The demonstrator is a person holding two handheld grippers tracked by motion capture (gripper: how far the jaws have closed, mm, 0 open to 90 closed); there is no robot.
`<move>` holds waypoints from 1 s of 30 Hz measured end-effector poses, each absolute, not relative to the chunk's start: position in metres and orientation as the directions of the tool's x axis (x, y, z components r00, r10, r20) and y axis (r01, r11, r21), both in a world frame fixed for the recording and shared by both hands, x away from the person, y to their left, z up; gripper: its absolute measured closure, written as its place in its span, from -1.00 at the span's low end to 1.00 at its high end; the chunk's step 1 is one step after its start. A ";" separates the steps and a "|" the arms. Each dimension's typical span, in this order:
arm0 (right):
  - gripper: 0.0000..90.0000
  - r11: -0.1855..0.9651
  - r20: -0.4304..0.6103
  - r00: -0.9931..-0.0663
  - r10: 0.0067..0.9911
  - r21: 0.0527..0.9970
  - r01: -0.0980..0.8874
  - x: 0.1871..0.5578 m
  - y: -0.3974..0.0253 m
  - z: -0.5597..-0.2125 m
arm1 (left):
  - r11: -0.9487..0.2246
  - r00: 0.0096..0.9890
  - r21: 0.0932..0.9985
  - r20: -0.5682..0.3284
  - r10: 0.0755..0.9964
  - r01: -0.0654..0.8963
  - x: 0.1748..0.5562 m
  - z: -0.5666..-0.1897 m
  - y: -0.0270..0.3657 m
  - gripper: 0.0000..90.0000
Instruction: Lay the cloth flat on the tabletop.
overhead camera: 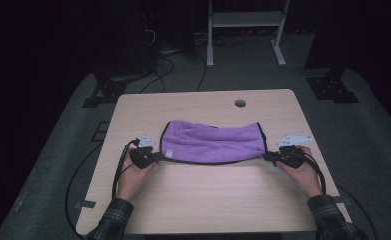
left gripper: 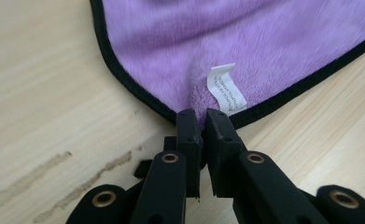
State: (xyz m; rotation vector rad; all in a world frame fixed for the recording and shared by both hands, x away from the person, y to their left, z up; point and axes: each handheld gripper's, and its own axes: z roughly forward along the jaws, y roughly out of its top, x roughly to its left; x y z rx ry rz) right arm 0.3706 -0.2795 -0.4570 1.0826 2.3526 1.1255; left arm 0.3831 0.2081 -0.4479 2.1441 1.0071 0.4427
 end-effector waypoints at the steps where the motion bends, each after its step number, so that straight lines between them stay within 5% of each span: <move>1: 0.84 0.404 0.032 -0.665 0.746 0.772 0.491 0.370 -0.280 -0.454 | -0.430 0.636 0.738 0.002 0.772 0.520 0.382 -0.444 0.209 0.88; 17: 0.85 0.327 -0.039 -0.636 0.771 0.881 0.341 0.374 -0.286 -0.386 | -0.261 0.603 0.891 -0.017 0.797 0.371 0.380 -0.371 0.220 0.89; 30: 0.86 0.244 -0.040 -0.552 0.833 0.921 0.302 0.435 -0.278 -0.342 | -0.175 0.543 0.941 -0.011 0.840 0.289 0.443 -0.322 0.217 0.89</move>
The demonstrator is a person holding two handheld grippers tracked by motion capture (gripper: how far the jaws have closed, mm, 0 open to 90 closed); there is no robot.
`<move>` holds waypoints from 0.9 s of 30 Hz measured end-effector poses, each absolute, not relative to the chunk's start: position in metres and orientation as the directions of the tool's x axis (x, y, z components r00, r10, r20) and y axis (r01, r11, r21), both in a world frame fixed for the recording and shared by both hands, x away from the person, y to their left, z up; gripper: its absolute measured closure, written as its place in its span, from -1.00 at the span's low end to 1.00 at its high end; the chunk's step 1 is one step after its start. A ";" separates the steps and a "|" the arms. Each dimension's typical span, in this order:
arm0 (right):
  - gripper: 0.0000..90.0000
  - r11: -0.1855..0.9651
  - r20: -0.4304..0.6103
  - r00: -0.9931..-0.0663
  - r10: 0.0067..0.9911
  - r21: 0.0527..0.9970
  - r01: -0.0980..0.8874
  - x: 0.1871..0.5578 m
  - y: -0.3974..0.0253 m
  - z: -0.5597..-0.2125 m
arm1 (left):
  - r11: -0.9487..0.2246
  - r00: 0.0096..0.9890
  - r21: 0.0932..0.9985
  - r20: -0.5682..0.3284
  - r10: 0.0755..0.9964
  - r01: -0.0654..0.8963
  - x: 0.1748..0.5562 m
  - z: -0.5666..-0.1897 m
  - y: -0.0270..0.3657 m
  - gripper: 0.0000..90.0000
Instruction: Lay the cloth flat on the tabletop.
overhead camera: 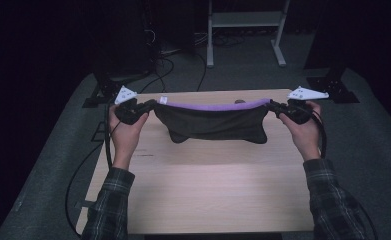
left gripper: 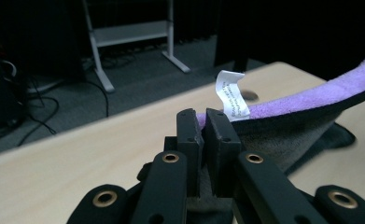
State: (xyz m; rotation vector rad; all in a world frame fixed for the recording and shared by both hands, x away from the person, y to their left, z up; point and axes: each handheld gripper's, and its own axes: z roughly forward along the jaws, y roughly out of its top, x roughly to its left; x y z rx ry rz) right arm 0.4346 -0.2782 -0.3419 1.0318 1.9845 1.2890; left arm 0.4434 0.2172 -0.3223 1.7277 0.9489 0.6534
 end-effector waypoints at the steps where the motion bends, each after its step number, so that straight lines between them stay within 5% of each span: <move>1: 0.86 0.246 -0.048 -0.544 0.838 0.923 0.297 0.439 -0.277 -0.338 | -0.168 0.540 0.944 -0.012 0.841 0.282 0.448 -0.318 0.217 0.89; 12: 0.86 0.242 -0.133 -0.506 0.852 0.958 0.155 0.452 -0.271 -0.274 | -0.139 0.524 0.978 0.039 0.851 0.153 0.455 -0.258 0.221 0.90; 27: 0.86 0.243 -0.078 -0.573 0.816 0.946 0.217 0.412 -0.283 -0.326 | -0.141 0.600 0.963 -0.027 0.800 0.231 0.406 -0.299 0.227 0.90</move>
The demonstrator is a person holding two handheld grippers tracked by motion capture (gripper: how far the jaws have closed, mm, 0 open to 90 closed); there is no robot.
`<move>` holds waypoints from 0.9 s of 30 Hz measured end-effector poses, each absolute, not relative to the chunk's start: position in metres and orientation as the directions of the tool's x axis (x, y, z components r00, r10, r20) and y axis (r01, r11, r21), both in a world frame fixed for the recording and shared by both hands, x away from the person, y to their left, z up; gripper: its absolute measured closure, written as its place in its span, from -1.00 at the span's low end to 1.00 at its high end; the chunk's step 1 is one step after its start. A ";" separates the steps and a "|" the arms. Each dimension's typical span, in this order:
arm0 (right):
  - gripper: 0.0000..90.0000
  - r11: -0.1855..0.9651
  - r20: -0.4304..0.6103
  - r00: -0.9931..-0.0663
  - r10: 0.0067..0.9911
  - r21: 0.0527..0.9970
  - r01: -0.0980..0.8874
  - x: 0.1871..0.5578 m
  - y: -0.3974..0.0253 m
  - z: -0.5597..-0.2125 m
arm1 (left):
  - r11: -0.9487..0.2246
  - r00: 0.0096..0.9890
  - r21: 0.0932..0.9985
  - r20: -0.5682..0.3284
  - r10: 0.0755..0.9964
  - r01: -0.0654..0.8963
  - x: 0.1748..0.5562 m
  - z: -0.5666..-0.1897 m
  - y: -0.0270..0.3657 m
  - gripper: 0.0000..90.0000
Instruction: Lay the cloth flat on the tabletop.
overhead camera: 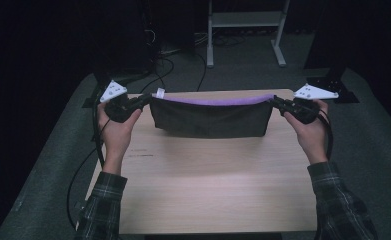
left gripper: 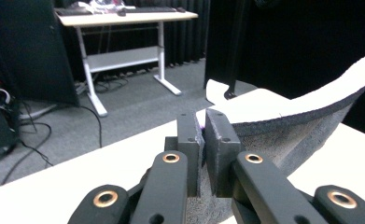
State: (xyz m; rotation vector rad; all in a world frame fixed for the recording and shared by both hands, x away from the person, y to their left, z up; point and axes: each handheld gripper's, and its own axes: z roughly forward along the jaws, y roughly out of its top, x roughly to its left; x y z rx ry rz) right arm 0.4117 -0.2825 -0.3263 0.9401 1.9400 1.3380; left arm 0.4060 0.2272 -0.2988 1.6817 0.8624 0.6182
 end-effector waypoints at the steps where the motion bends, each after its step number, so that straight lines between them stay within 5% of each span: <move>1: 0.86 0.242 -0.073 -0.580 0.812 0.945 0.220 0.408 -0.283 -0.329 | -0.140 0.603 0.962 -0.031 0.797 0.236 0.403 -0.301 0.228 0.90; 27: 0.86 0.327 -0.020 -0.699 0.714 0.894 0.308 0.306 -0.291 -0.404 | -0.263 0.664 0.863 -0.106 0.740 0.432 0.309 -0.384 0.236 0.89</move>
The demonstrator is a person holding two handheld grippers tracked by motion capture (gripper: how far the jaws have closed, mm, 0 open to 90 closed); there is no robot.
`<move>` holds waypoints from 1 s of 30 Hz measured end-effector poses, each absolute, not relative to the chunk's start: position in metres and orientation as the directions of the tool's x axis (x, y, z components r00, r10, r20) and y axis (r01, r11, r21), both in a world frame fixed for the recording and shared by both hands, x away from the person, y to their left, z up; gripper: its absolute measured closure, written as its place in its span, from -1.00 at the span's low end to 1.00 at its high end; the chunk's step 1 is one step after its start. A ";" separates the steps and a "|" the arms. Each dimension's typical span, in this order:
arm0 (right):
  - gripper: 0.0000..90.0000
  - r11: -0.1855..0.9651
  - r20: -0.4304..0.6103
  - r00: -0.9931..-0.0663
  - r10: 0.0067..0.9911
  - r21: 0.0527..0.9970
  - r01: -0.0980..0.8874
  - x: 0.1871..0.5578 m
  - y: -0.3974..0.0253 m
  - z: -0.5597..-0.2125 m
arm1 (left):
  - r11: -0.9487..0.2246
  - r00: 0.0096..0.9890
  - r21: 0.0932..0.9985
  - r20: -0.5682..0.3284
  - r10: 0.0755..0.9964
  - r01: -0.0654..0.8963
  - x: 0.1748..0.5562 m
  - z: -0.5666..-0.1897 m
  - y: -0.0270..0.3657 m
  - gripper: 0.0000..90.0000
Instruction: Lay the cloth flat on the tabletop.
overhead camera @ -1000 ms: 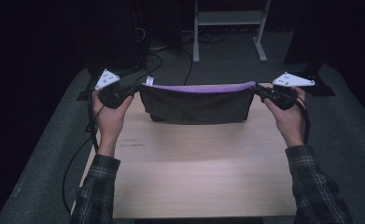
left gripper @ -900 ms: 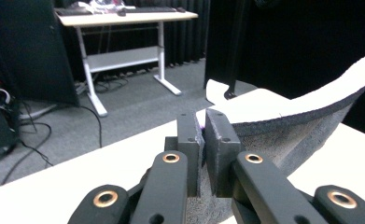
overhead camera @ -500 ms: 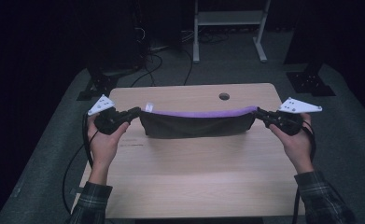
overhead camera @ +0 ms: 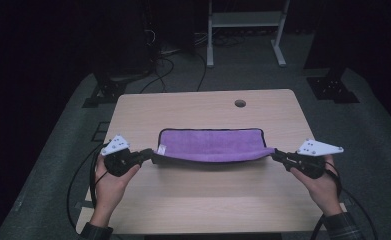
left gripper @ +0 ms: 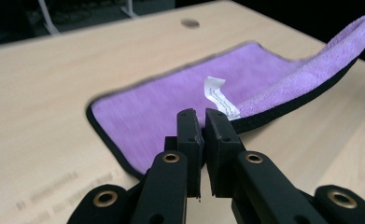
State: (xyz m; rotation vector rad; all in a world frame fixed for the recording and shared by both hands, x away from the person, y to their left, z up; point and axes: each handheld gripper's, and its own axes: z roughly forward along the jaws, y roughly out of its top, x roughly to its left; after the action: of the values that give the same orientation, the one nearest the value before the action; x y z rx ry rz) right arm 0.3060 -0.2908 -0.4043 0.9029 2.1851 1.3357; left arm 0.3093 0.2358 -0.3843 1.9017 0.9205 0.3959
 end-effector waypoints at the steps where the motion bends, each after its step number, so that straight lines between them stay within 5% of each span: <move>1: 0.86 0.332 -0.015 -0.704 0.710 0.889 0.315 0.300 -0.291 -0.408 | -0.268 0.665 0.858 -0.109 0.739 0.438 0.307 -0.387 0.237 0.89; 21: 0.83 0.497 0.074 -0.765 0.639 0.720 0.485 0.254 -0.288 -0.470 | -0.380 0.664 0.699 -0.180 0.726 0.606 0.265 -0.457 0.234 0.87; 27: 0.25 0.484 0.077 -0.776 0.626 0.742 0.464 0.257 -0.289 -0.470 | -0.369 0.668 0.739 -0.145 0.730 0.564 0.264 -0.447 0.236 0.40; 30: 0.11 0.441 0.078 -0.760 0.645 0.774 0.454 0.260 -0.294 -0.464 | -0.356 0.665 0.768 -0.119 0.737 0.532 0.266 -0.442 0.240 0.23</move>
State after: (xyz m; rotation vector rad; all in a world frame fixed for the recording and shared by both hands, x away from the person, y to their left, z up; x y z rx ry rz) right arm 0.2605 -0.2940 -0.4639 0.9574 2.4646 1.2184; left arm 0.2659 0.2405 -0.4418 2.0471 0.9812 0.3126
